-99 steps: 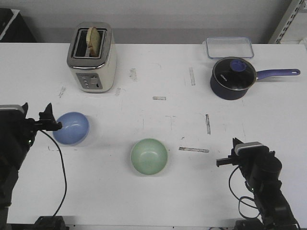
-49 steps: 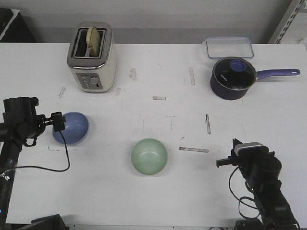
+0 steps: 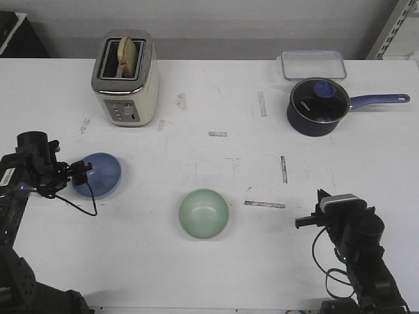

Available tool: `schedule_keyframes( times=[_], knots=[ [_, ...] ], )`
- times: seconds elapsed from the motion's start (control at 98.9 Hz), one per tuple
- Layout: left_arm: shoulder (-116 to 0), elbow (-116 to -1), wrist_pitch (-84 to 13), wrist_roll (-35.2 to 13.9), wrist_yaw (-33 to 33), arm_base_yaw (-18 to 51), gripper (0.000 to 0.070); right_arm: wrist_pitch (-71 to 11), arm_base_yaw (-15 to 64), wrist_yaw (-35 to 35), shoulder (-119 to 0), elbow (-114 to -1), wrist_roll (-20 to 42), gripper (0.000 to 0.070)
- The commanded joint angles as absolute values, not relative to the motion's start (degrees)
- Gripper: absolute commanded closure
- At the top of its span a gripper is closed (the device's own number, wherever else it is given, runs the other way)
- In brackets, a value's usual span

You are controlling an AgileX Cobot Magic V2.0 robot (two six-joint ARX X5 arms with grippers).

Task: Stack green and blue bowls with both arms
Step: 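Grasp the rim of the light blue bowl with the left gripper, then lift the blue bowl with the left gripper and lower it into the green bowl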

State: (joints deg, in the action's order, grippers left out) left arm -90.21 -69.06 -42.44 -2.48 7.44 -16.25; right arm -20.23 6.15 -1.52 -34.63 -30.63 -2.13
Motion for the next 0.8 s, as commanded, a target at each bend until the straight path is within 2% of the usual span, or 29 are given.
schedule_keyframes(
  times=[0.0, 0.091, 0.485, 0.667, 0.738, 0.788],
  knots=[
    [-90.9, -69.8, -42.2, -2.7, 7.6, -16.6, 0.0559, -19.8, 6.2, -1.7, -34.9, -31.0, -2.6, 0.0700],
    [-90.9, -69.8, -42.2, -2.7, 7.6, -16.6, 0.0700, -19.8, 6.2, -1.7, -34.9, -31.0, -2.7, 0.0700],
    [-89.6, -74.0, -42.8, -3.5, 8.0, -16.4, 0.0700, -19.8, 6.2, -1.6, -34.9, -31.0, -2.9, 0.0700],
    [-87.4, -82.7, -47.7, -6.1, 13.9, -15.4, 0.0700, -19.7, 6.2, -1.5, -34.9, -31.0, -3.1, 0.0699],
    [-86.2, -86.5, -50.5, -8.6, 16.7, -13.8, 0.0700, -19.7, 6.2, -1.5, -34.9, -31.0, -3.1, 0.0700],
    [-85.1, -88.5, -52.1, -8.7, 17.3, -12.1, 0.0700, -19.7, 6.2, -1.5, -34.9, -31.0, -3.0, 0.0700]
  ],
)
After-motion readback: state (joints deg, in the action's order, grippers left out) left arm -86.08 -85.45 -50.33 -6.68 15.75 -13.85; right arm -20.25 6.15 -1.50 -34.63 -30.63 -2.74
